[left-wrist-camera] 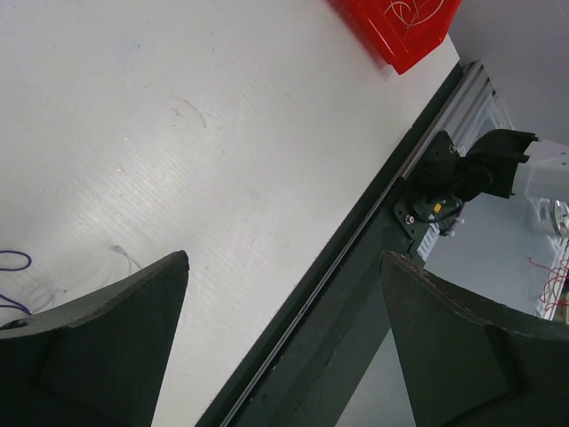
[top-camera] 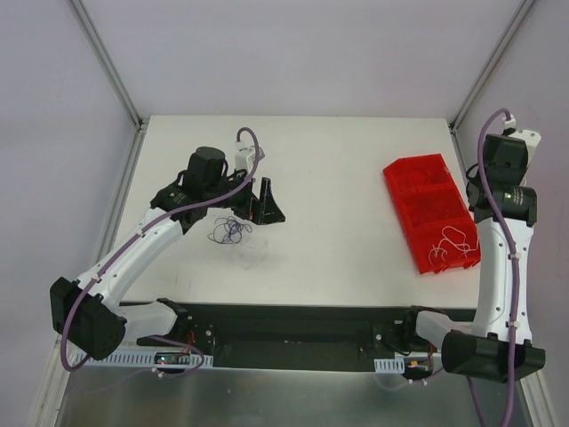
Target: Untangle the cables
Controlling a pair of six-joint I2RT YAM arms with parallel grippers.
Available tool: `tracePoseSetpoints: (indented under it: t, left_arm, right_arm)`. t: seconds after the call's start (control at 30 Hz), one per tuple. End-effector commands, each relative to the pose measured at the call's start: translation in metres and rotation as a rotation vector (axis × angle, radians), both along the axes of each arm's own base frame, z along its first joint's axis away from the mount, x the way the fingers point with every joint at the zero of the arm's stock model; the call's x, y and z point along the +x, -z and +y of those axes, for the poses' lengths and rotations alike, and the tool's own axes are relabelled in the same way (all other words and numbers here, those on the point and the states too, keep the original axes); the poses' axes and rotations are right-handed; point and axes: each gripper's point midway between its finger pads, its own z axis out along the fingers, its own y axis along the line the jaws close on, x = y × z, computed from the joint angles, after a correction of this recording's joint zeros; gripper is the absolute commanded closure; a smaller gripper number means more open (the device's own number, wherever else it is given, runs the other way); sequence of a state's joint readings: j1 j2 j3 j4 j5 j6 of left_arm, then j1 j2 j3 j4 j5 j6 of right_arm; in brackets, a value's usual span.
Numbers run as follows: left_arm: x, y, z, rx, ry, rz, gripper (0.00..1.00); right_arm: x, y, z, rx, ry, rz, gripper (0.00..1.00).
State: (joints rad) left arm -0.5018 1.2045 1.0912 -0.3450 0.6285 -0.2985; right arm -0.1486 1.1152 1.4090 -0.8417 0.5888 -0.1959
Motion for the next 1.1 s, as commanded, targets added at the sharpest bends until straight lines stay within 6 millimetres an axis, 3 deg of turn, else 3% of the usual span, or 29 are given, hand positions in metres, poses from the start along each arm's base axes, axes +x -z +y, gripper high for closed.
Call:
tracePoseSetpoints:
  t: [0.0,0.1,0.23,0.47,0.67,0.87,1.07]
  left_arm:
    - [0.0,-0.008,0.0,-0.024,0.02,-0.04,0.12]
    - [0.0,-0.01,0.0,-0.026,0.02,-0.044,0.12]
    - [0.0,-0.009,0.001,-0.022,0.017,-0.048,0.12]
    - [0.0,-0.01,0.002,-0.02,0.009,-0.054,0.12]
    - [0.0,-0.01,0.002,-0.021,0.011,-0.057,0.12]
    - [0.001,-0.008,0.001,-0.018,0.011,-0.051,0.12]
    - [0.002,-0.006,0.001,-0.012,0.008,-0.048,0.12]
  right_arm:
    - [0.0,-0.001,-0.007,-0.023,0.03,-0.005,1.0]
    - [0.004,0.032,0.005,0.077,0.03,0.025,1.0]
    - [0.009,0.092,0.024,0.267,0.046,0.037,1.0]
    - [0.02,0.169,0.032,0.539,0.151,-0.029,1.0]
    - [0.028,0.216,0.036,0.741,0.222,-0.009,1.0]
    - [0.026,0.25,0.023,0.804,0.315,0.051,1.0]
    - [0.029,0.266,0.01,0.818,0.359,0.08,1.0]
